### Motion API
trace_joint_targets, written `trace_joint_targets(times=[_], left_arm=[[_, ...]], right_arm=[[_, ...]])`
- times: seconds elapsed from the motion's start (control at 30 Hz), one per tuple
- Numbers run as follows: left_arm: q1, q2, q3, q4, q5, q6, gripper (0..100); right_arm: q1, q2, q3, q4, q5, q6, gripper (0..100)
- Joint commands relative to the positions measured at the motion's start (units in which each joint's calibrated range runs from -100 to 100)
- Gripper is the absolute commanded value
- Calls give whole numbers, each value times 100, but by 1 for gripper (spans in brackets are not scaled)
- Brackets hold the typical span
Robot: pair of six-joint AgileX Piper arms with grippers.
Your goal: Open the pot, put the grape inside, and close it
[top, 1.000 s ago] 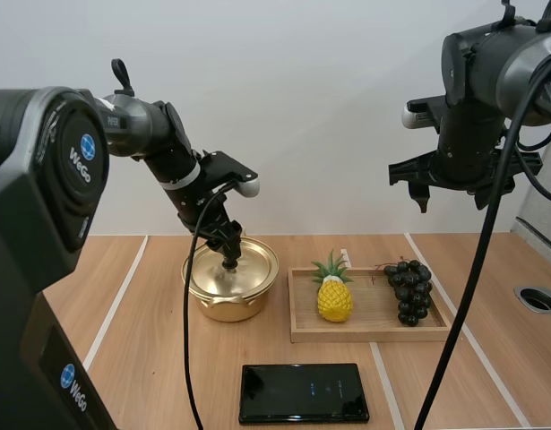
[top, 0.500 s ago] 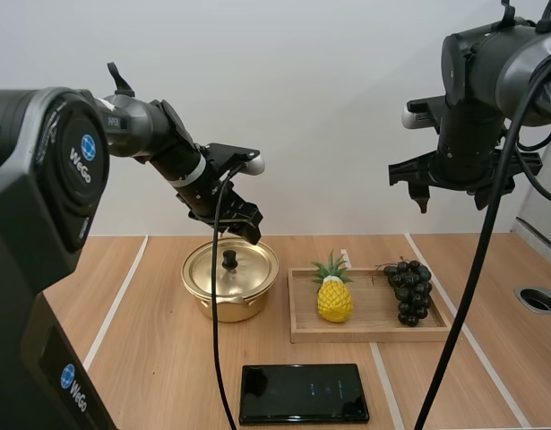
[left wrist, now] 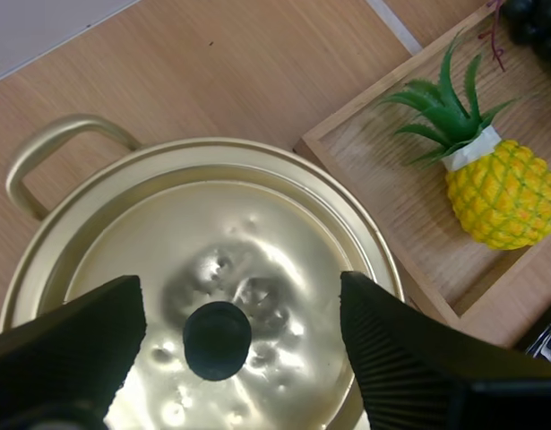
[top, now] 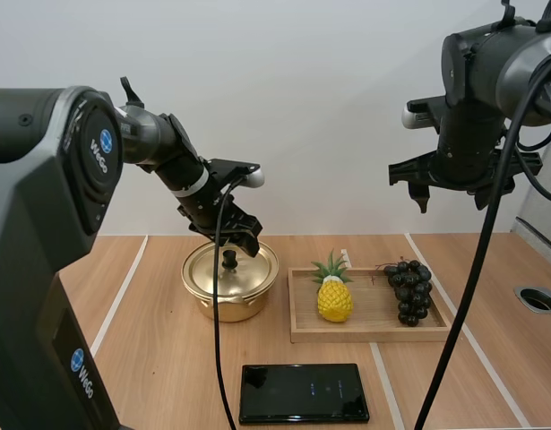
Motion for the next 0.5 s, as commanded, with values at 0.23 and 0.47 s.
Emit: trace_joint_targets(times=[0.23,0.47], left_arm=[[-19,103,21,538,-151,-319,100],[-19,161,21,515,-169,-236,100]], right_arm=[[-18,-44,11,-16,78,17,100],[-18,-44,11,-16,78,17,100]])
